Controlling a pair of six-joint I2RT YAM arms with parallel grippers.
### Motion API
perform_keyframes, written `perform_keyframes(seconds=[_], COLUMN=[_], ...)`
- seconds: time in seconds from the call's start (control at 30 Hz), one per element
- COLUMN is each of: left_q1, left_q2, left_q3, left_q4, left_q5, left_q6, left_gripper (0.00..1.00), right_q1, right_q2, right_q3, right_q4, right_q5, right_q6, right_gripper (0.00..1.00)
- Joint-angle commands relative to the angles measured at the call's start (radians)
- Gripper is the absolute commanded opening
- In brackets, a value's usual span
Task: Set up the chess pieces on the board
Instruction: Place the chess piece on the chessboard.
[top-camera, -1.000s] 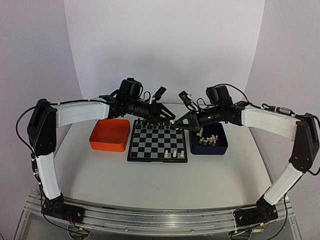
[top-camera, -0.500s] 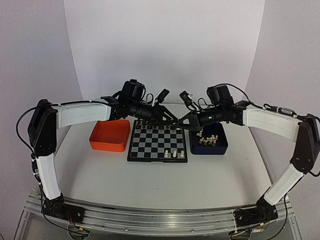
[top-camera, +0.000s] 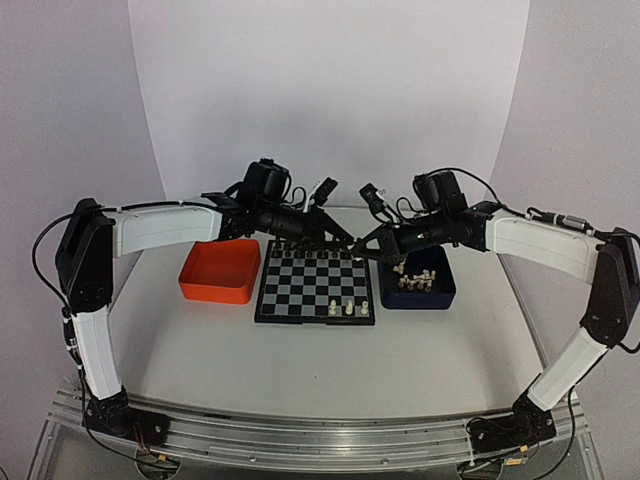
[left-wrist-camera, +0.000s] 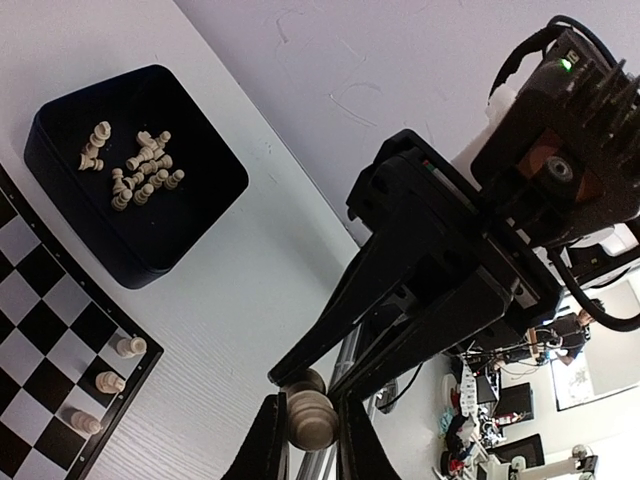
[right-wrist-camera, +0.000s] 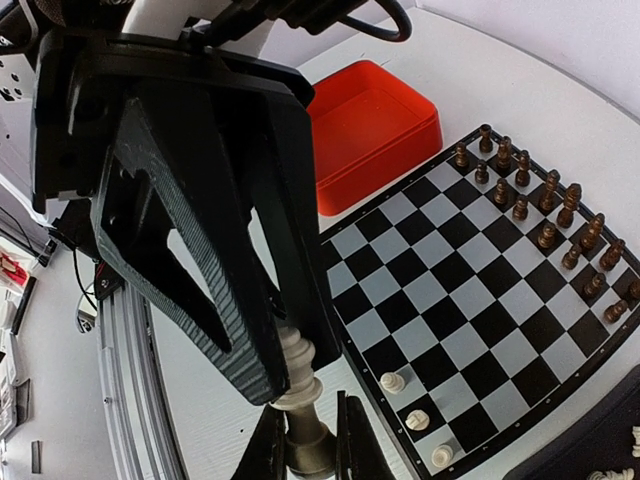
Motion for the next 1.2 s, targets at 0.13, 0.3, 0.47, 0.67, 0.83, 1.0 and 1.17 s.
perform_keyframes(seconds=[0.13, 0.3, 0.47, 0.67, 0.83, 1.0, 1.17], left_q1=[-0.007, -0.011, -0.045, -0.127, -0.182, -0.197, -0.197], left_q2=[-0.073, -0.140, -0.198, -0.158, -0.081, -0.055, -0.036], left_q3=[0.019, -0.027, -0.086, -0.108, -0.090, -0.134, -0.133], left_q4=[-0.065, -0.183, -0.287, -0.374, -0.413, -0.354, -0.336], left_q5=[-0.158, -0.402, -0.662, -0.868, -0.919, -0.927, -0.970], left_q6=[0.073, 0.153, 0.192, 0.211, 0.189, 0.154, 0.143], left_gripper=[0.00, 0.00, 0.00, 0.00, 0.00, 0.00, 0.00], right_q1=[0.005, 0.005, 0.005, 0.004, 0.004, 0.003, 0.004], right_q2=[-0.043, -0.101, -0.248, -0.432, -0.503, -0.541, -0.563], right_q3=[0.004, -0.041, -0.147, -0.285, -0.317, -0.353, -0.365], right_q4=[-0.003, -0.003, -0.011, -0.062, -0.184, -0.223, -0.236], right_q5=[-0.015, 0.067, 0.238, 0.624, 0.884, 0.943, 0.914], right_q6=[0.046, 0.141, 0.183, 0.281, 0.360, 0.371, 0.363], right_gripper=[0.35, 0.85, 0.89, 0.91, 0.93, 0.93, 0.93])
